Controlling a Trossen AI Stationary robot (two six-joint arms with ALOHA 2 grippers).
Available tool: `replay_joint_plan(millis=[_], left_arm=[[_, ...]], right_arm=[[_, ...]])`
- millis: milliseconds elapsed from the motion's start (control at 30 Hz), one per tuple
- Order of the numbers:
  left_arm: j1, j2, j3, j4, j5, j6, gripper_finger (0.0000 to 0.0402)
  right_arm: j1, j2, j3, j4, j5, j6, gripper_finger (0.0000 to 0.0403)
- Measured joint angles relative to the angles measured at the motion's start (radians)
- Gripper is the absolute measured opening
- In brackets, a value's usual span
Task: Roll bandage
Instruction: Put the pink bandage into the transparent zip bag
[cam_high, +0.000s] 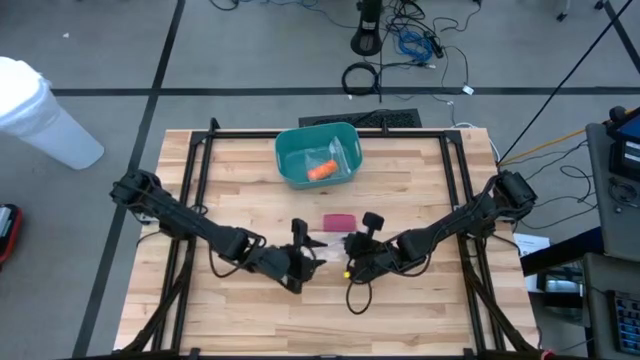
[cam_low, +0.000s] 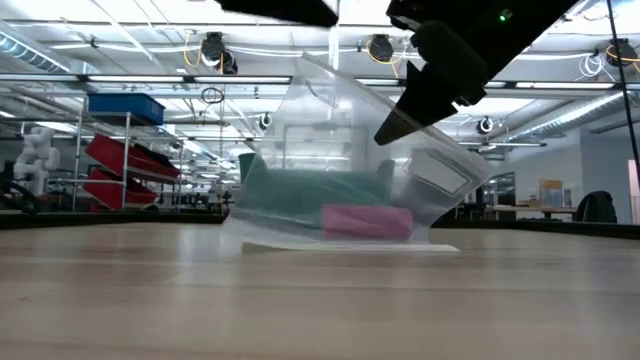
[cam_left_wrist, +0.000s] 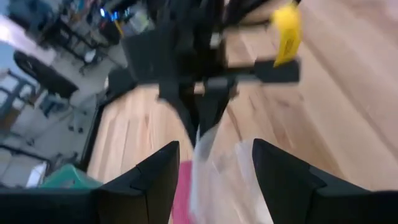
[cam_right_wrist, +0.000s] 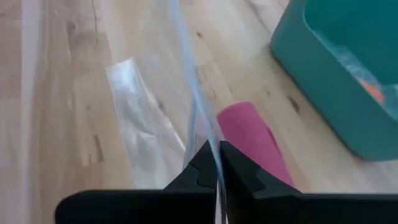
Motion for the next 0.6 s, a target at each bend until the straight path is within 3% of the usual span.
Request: replay_joint_plan(millis=[67,233,600], left_arm=[[-0.013,0.000,0.000,0.037,0.015,0.031,0.0209],[-0.024,0.026,0.001,0.116,0.181,0.152,0.0209],[0.053,0.132,0.000,0.180,0.184,0.163,0.0209]], right_arm=[[-0.001,0.000,0.000,0.001,0.007,-0.028,0.0000],[-0.001,0.000,0.000,0.011,-0.004,-0.078,0.0000],[0.002,0.000,0.008,0.017,-0.041,-0.108,0.0000]])
